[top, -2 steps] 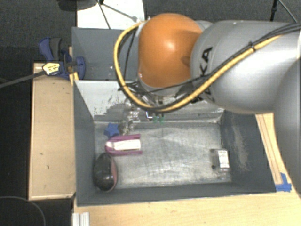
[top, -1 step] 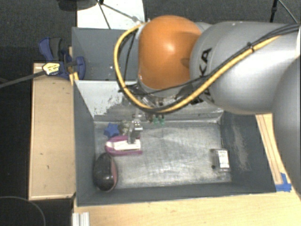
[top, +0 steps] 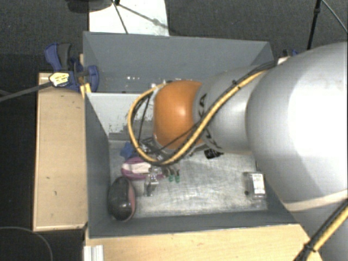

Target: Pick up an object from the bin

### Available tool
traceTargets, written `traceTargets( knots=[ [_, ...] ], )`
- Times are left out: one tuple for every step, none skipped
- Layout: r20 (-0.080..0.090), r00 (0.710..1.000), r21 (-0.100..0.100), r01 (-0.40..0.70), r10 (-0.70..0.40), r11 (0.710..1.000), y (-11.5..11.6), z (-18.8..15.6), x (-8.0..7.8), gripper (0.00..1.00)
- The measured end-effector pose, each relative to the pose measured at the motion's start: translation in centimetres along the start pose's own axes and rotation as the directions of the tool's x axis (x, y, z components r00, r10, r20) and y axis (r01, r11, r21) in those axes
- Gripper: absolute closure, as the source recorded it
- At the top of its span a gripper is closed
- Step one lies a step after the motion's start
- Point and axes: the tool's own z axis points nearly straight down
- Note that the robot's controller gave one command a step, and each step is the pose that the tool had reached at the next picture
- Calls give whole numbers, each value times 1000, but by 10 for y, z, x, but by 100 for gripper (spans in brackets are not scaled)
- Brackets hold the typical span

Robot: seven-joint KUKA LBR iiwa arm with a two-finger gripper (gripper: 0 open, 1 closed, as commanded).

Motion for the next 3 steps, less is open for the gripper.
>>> traceTargets(
  knots=[
    [5, 992, -11, -129, 129, 992, -7, 16, -1, 0],
    [29, 991, -15, -133, 133, 991, -9, 13, -7, 100],
    [13, 993, -7, -121, 121, 993, -12, -133, 0, 100]
  ],
)
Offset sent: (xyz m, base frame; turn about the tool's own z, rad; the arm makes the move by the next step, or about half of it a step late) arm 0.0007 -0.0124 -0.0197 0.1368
